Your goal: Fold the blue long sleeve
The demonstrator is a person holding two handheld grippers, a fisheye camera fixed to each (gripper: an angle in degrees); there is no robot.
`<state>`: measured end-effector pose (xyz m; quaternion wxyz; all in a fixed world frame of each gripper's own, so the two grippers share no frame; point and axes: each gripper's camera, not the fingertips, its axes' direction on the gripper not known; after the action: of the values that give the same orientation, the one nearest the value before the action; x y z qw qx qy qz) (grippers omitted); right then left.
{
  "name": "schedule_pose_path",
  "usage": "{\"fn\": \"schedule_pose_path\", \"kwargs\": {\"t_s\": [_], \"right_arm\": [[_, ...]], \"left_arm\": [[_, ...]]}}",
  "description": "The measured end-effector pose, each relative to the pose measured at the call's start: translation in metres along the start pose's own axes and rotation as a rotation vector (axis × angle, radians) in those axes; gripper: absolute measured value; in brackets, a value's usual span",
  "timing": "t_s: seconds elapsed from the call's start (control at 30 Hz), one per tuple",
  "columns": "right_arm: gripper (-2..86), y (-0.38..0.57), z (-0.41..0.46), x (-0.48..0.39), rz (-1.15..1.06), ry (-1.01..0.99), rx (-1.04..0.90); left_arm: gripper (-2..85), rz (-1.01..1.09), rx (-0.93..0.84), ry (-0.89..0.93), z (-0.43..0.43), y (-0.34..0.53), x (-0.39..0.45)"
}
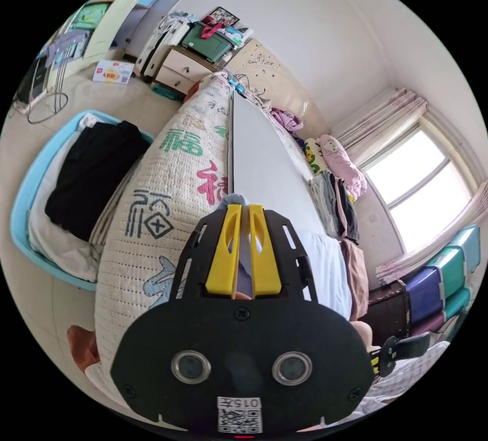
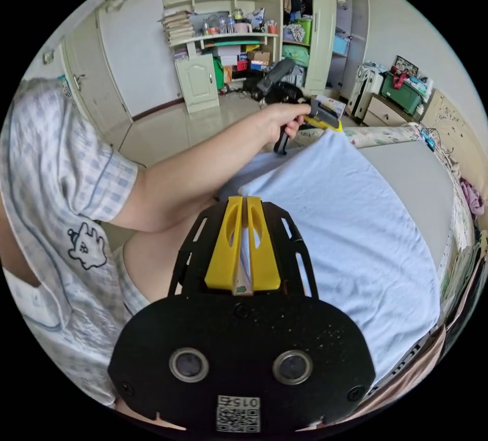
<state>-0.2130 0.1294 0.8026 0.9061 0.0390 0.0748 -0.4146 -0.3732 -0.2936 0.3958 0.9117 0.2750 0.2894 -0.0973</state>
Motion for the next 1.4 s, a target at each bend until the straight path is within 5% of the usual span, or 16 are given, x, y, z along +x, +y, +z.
{"fn": "schedule_pose_path", "kwargs": {"t_s": [0.2,0.37,0.53,0.73,1.0,1.17,1.4], "right_arm": [[1.2,-0.011,0.020,0.005,0.031,0.091,-0.063],[5.0,-0.003,-0.021,0.035,0.200,-0.041,0.012],[7.4,0.050,-0.099,0.073,0.333,-0.204,0.147],[6.9,0.138,-0.225,0.130,0.598,0.081,0.256],[7.3,0.177,-0.372,0.254,0.774,0.395,0.501],[9.1,0.169,-0.383,0.386,0.918,0.321,0.497],[11.8,0.159,-0.360,0.529,1.125,0.184,0.383]], "left_arm": [[1.4,0.115,-0.152,-0.265,0.032,0.008,0.036],[4.5,0.160,-0.163,-0.382,0.041,0.022,0.064],[7.8,0.186,0.054,-0.333,-0.019,0.073,0.096],[5.4,0.469,0.275,0.079,-0.065,0.128,0.181],[7.3,1.055,0.017,0.267,0.007,0.228,0.381],[10.1,1.258,-0.242,0.222,0.089,0.299,0.461],[11.8,1.275,-0.415,0.148,0.169,0.331,0.498]]}}
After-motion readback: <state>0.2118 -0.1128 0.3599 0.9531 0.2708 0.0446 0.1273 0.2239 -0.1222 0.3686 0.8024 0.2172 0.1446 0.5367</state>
